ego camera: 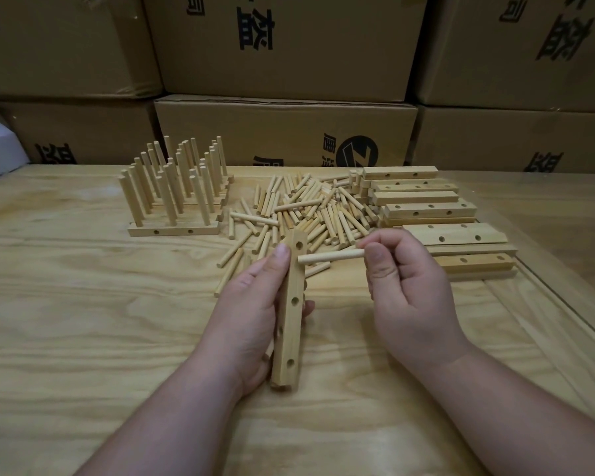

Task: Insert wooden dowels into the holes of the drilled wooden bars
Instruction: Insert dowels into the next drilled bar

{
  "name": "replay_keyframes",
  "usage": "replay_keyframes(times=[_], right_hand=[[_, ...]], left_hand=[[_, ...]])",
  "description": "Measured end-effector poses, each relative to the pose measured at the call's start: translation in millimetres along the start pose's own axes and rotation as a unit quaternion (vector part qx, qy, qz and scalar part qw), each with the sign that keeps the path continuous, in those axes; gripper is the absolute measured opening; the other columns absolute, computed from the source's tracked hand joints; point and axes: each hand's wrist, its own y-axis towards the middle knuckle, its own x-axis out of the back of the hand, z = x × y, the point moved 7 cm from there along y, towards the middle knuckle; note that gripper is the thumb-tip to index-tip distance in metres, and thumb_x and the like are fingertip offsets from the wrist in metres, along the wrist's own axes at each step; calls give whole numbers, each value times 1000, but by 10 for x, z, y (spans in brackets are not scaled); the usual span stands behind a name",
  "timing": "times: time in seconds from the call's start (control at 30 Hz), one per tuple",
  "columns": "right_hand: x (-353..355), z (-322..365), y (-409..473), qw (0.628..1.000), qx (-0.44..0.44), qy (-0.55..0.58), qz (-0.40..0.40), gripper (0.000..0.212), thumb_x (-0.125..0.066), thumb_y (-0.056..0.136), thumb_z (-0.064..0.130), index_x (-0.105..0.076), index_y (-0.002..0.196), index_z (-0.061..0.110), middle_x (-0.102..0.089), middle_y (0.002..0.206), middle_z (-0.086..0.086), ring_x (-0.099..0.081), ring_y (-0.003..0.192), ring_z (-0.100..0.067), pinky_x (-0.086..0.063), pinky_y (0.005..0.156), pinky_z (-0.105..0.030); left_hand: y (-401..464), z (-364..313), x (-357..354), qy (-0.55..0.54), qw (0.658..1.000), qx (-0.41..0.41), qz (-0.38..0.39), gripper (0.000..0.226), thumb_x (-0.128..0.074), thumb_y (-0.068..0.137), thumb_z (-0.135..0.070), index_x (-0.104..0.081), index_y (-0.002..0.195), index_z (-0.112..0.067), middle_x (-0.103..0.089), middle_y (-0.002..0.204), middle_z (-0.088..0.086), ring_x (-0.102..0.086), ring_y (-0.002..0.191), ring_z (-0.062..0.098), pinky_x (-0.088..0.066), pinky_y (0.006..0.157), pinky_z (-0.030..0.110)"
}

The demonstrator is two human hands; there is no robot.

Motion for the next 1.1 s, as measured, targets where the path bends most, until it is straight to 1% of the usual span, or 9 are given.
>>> replay_keyframes(times=[0.13, 0.3, 0.43, 0.57, 0.67, 0.77, 0.83, 0.97, 1.1], right_hand=[[23, 36, 2, 1000, 14, -2, -12, 13, -50, 102, 30, -63, 100, 29, -54, 68, 1, -47, 54, -20, -42, 47, -37], [42, 31, 3, 1000, 9, -8, -22, 13, -49, 102, 29, -63, 101, 30, -55, 70, 0, -48, 56, -20, -43, 50, -38], [59, 23, -1, 999, 11, -22, -25, 13, -50, 103, 26, -62, 101, 30, -54, 69, 0, -48, 55, -19, -42, 49, -39], [64, 85, 10, 999, 34, -33, -21, 12, -52, 102, 21, -62, 100, 27, -55, 71, 3, -49, 56, -16, -43, 48, -30], [29, 193, 27, 996, 73, -55, 5, 9, -60, 96, 18, -64, 100, 25, -61, 78, 9, -58, 69, -13, -47, 57, -20], [-2, 211, 27, 994, 82, -57, 31, 16, -70, 91, 12, -67, 102, 22, -62, 87, 6, -59, 74, -15, -51, 61, -23], [-4, 210, 37, 993, 86, -66, 38, 18, -73, 89, 9, -68, 102, 21, -62, 87, 5, -58, 74, -14, -50, 62, -20], [-2, 217, 79, 989, 89, -98, 61, 12, -71, 91, 9, -73, 101, 15, -62, 86, 4, -58, 77, -12, -46, 65, -15], [13, 210, 115, 986, 75, -123, 86, 12, -72, 91, 13, -74, 101, 19, -62, 84, 7, -58, 78, -12, -47, 63, -20]], left_hand=[[1, 8, 9, 10, 1000, 3, 6, 36, -78, 71, -58, -79, 83, -24, -63, 75, 3, -64, 56, 13, -60, 74, 39], [2, 34, 2, 7, 1000, 17, 13, 31, -78, 71, -50, -79, 81, -21, -64, 74, 4, -66, 60, 14, -60, 80, 41], [-7, 36, -13, 23, 999, 23, 25, 36, -75, 72, -49, -81, 89, -17, -70, 77, 6, -69, 68, 17, -60, 73, 33], [-11, 22, -26, 15, 999, 22, 25, 39, -78, 67, -47, -80, 88, -15, -70, 78, 5, -68, 67, 18, -61, 67, 29], [-9, 28, -19, -1, 999, 26, 23, 33, -80, 67, -42, -78, 87, -15, -68, 77, 5, -67, 64, 19, -60, 64, 29], [-4, 26, -16, -1, 999, 23, 25, 29, -82, 66, -43, -80, 83, -19, -68, 76, 4, -65, 60, 13, -60, 78, 38], [0, 22, -15, -4, 999, 23, 22, 33, -84, 63, -44, -81, 84, -19, -68, 77, 4, -64, 59, 12, -60, 81, 38], [-8, 28, -6, -8, 1000, 25, 16, 48, -85, 58, -44, -82, 95, -13, -69, 79, 5, -66, 62, 15, -63, 70, 32], [-17, 41, 6, -12, 999, 29, 14, 59, -85, 59, -41, -78, 107, -7, -71, 81, 7, -67, 67, 18, -57, 62, 24]])
